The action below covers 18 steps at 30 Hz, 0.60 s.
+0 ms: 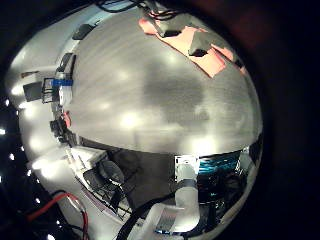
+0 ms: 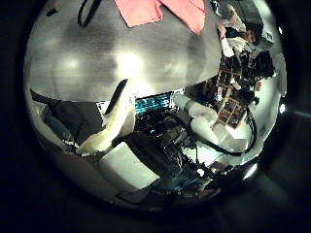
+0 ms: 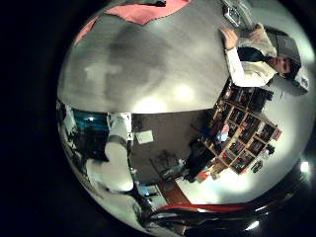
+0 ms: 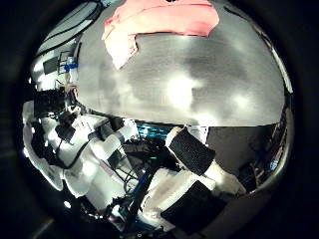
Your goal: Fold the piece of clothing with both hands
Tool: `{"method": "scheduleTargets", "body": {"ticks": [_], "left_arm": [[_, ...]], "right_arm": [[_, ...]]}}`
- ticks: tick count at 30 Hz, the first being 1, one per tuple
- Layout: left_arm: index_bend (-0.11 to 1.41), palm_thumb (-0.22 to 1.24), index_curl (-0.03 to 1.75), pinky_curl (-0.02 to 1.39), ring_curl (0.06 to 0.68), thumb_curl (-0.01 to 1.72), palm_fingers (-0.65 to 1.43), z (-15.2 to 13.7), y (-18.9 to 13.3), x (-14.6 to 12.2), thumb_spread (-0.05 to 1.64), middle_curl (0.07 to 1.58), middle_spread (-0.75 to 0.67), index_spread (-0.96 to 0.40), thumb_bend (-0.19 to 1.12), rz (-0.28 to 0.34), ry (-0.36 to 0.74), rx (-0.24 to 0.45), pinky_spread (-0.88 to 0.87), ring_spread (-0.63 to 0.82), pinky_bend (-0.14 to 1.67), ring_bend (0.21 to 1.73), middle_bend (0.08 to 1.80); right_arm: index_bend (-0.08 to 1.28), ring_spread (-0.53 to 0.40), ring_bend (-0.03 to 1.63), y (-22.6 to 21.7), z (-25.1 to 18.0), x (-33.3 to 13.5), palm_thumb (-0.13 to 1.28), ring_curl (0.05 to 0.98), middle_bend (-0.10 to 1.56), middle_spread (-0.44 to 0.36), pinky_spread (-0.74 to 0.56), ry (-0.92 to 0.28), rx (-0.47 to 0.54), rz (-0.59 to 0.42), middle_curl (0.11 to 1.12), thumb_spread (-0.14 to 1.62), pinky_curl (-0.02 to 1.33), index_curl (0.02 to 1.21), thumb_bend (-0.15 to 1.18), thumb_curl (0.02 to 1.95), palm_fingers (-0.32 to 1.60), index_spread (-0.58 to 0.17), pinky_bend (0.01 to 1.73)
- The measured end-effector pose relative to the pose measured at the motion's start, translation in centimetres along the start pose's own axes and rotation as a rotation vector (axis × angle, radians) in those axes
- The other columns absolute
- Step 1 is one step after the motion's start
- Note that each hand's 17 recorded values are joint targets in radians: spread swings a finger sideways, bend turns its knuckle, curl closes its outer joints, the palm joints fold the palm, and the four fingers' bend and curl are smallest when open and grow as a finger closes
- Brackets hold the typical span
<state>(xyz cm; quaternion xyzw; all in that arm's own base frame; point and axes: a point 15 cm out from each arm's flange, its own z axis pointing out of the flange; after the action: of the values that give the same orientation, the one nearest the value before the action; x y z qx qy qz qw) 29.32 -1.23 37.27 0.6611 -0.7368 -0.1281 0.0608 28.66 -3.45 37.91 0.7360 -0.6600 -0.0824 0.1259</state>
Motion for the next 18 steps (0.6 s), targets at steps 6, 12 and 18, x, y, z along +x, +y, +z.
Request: {"method": "scheduleTargets", "body": {"ticks": [6,12,18], "left_arm": [[0.20,0.44,0.44,0.36,0.195,0.32,0.25,-0.3,0.1,-0.1,1.21,0.32,0.09,-0.10,-0.02,-0.002,0.010,0.006,0.28,0.26,0.23,0.59,0.18],[0.19,0.45,0.44,0.36,0.194,0.33,0.25,-0.2,0.3,-0.2,1.20,0.32,0.09,-0.10,-0.02,-0.004,0.013,0.011,0.29,0.26,0.23,0.59,0.18],[0.19,0.45,0.44,0.36,0.194,0.33,0.25,1.3,-2.9,1.3,1.20,0.32,0.09,-0.10,-0.02,0.046,-0.004,0.034,0.29,0.26,0.23,0.58,0.18]], "right_arm": [[0.16,0.035,0.50,-0.1,0.3,0.8,0.53,0.258,0.23,-0.017,0.29,-0.005,0.004,-0.010,0.36,1.28,0.28,0.26,-0.01,0.33,0.19,-0.382,0.47],[0.16,0.035,0.49,0.3,0.3,1.4,0.53,0.257,0.23,-0.017,0.29,-0.011,0.009,-0.003,0.36,1.28,0.28,0.26,-0.01,0.33,0.19,-0.382,0.47],[0.16,0.035,0.49,0.6,0.6,2.3,0.53,0.256,0.23,-0.022,0.29,-0.021,0.003,0.016,0.36,1.28,0.28,0.26,-0.01,0.33,0.19,-0.382,0.47]]}}
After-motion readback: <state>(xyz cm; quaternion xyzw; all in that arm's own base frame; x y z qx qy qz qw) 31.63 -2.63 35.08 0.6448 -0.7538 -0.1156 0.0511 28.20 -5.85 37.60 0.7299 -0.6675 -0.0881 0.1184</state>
